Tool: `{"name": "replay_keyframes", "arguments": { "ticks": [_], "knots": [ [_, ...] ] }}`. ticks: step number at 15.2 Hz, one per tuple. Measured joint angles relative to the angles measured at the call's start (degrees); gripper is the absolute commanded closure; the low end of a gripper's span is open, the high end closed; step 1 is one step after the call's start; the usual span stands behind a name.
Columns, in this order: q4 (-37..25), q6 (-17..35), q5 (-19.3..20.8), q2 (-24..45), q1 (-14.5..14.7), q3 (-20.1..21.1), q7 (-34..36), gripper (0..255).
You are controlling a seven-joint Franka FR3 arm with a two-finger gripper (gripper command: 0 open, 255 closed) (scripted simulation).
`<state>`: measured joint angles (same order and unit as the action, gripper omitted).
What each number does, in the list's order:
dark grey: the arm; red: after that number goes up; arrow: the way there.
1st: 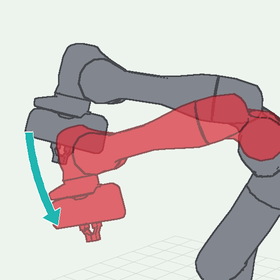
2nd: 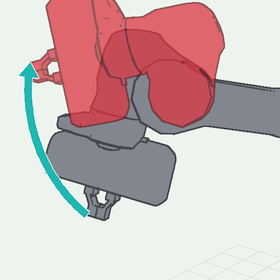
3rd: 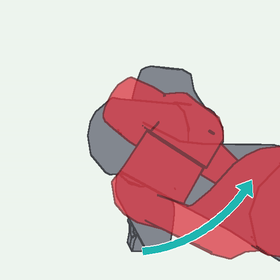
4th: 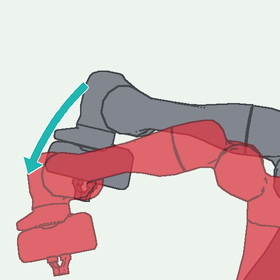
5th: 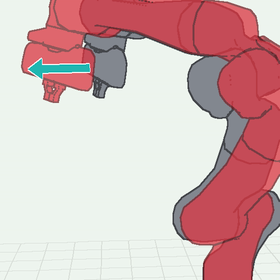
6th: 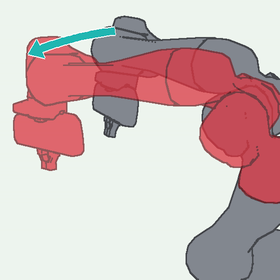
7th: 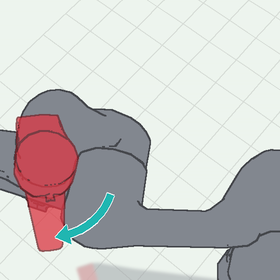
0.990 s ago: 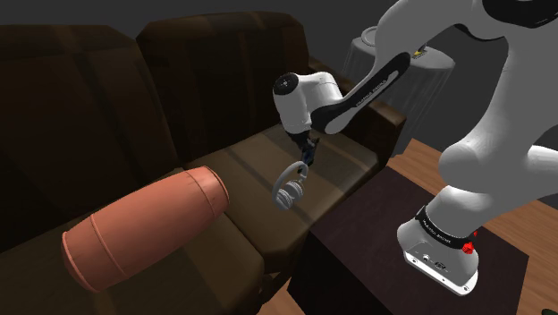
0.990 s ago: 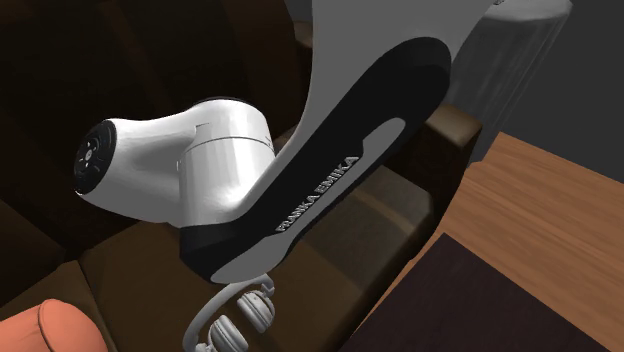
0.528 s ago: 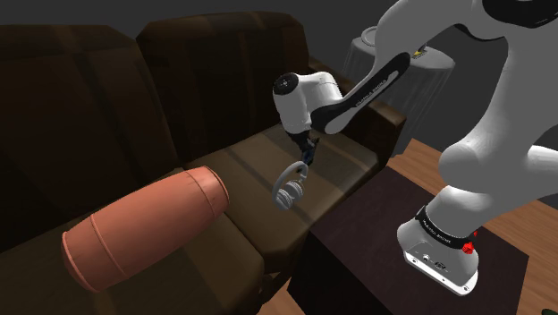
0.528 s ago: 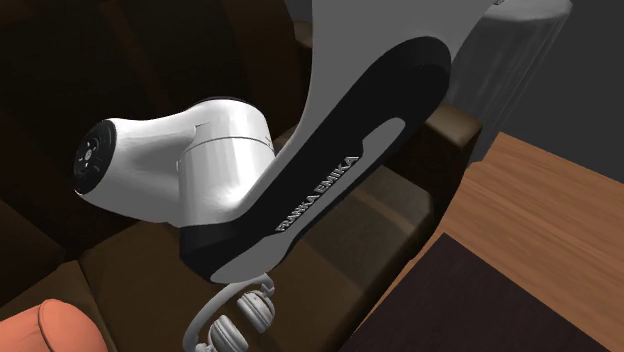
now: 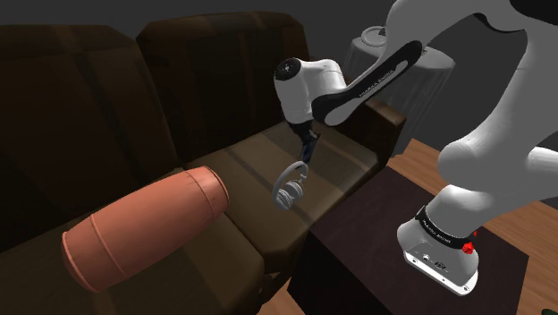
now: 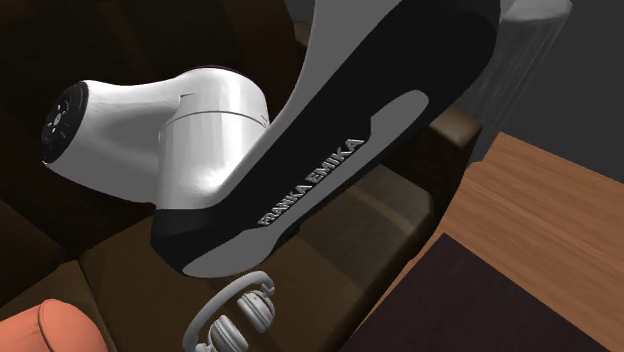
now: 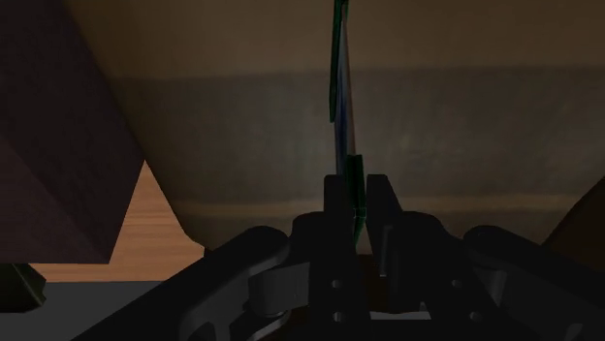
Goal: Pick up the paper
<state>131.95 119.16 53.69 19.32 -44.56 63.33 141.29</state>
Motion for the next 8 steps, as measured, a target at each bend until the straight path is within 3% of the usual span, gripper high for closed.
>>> {"name": "replay_keyframes", "arguments": {
  "ticks": [8],
  "knots": [
    [0.0,0.1,-7.9,-7.2,-5.7,5.8,-6.6,255]
  ]
}}
